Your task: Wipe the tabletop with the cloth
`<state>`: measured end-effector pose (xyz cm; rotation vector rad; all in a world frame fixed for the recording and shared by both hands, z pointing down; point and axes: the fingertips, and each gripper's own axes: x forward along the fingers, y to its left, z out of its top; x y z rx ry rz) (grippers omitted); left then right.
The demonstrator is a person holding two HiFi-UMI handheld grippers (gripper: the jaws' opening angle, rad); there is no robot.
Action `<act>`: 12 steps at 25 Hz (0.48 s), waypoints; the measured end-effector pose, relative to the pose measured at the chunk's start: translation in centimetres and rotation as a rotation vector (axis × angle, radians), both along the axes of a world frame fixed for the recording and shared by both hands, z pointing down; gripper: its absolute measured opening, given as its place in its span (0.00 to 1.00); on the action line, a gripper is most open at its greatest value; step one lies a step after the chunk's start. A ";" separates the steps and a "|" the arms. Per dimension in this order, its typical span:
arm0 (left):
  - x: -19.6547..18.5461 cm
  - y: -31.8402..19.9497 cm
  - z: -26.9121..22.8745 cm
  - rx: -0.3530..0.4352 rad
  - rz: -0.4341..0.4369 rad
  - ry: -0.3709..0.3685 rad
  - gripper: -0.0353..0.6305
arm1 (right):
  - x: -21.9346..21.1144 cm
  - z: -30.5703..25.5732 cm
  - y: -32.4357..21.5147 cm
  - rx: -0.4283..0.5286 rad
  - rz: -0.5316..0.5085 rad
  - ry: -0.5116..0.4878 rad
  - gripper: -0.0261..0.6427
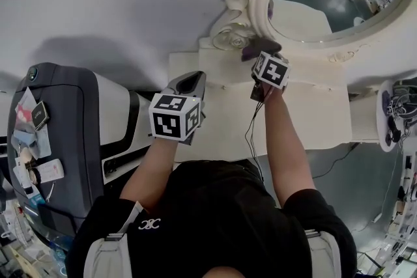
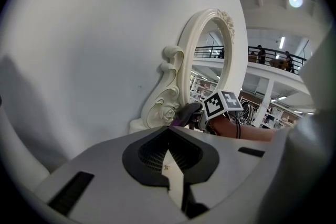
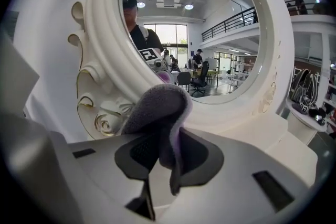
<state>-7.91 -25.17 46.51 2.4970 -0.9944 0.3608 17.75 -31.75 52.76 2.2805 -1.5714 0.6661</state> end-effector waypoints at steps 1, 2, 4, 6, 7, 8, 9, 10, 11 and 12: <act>0.4 0.2 0.1 0.001 0.005 -0.008 0.05 | 0.5 -0.1 0.1 0.009 0.009 -0.014 0.17; 0.8 0.4 0.1 0.002 0.010 -0.015 0.05 | 1.0 -0.2 0.2 0.019 0.017 -0.027 0.17; 1.7 0.8 0.3 0.002 0.012 -0.024 0.05 | 2.4 -0.3 0.4 0.033 0.029 -0.043 0.17; 2.9 1.0 0.5 0.001 0.007 -0.033 0.05 | 3.9 -0.1 0.5 0.038 0.035 -0.050 0.17; 3.5 1.1 0.6 0.001 0.004 -0.039 0.06 | 4.7 0.0 0.7 0.036 0.036 -0.053 0.17; 4.2 1.2 0.6 0.001 0.001 -0.045 0.05 | 5.5 0.3 0.9 0.031 0.036 -0.056 0.17; 5.0 1.4 0.7 0.001 -0.001 -0.051 0.05 | 6.3 0.7 1.1 0.025 0.035 -0.061 0.17; 5.8 1.5 0.7 0.003 -0.002 -0.056 0.05 | 7.0 1.1 1.3 0.021 0.033 -0.067 0.17; 6.6 1.6 0.6 0.007 -0.004 -0.060 0.05 | 7.8 1.5 1.5 0.019 0.031 -0.075 0.17; 7.5 1.7 0.5 0.013 -0.006 -0.063 0.05 | 8.6 1.8 1.6 0.018 0.030 -0.082 0.17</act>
